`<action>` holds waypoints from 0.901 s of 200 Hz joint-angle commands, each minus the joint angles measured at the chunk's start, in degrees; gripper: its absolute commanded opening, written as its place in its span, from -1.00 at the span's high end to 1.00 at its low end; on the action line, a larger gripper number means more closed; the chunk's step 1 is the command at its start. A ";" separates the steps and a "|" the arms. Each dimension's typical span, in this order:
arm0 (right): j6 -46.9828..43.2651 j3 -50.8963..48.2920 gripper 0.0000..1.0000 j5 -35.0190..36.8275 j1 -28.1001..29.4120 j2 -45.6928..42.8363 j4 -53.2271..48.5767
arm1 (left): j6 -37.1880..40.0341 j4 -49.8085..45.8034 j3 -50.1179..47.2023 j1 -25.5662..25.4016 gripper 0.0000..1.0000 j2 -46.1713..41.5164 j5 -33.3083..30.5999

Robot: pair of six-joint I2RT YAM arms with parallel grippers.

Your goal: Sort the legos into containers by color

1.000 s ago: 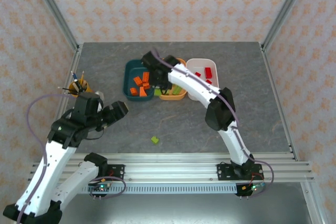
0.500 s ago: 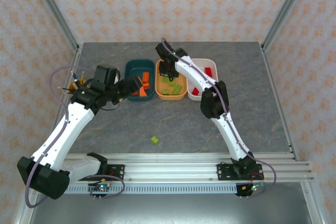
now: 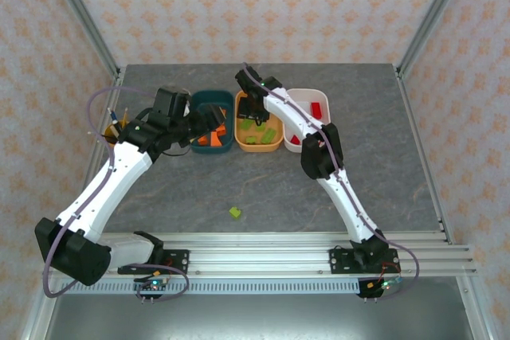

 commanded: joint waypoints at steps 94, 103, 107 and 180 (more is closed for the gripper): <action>-4.92 -18.03 -0.14 4.51 6.42 -25.80 0.32 | 3.46 -10.41 -3.95 -0.36 -0.83 -12.02 -4.73; -6.50 -24.72 -0.16 4.64 8.79 -29.72 2.19 | 3.62 -12.16 -5.37 -0.31 -0.82 -14.31 -5.21; -7.18 -27.44 -0.17 4.60 10.04 -31.40 3.02 | 3.74 -13.04 -5.91 -0.40 -0.83 -15.29 -5.47; -12.52 -59.97 -0.40 -1.26 31.80 -44.30 9.71 | 1.47 -27.38 -14.89 -0.29 -0.82 -34.07 -9.02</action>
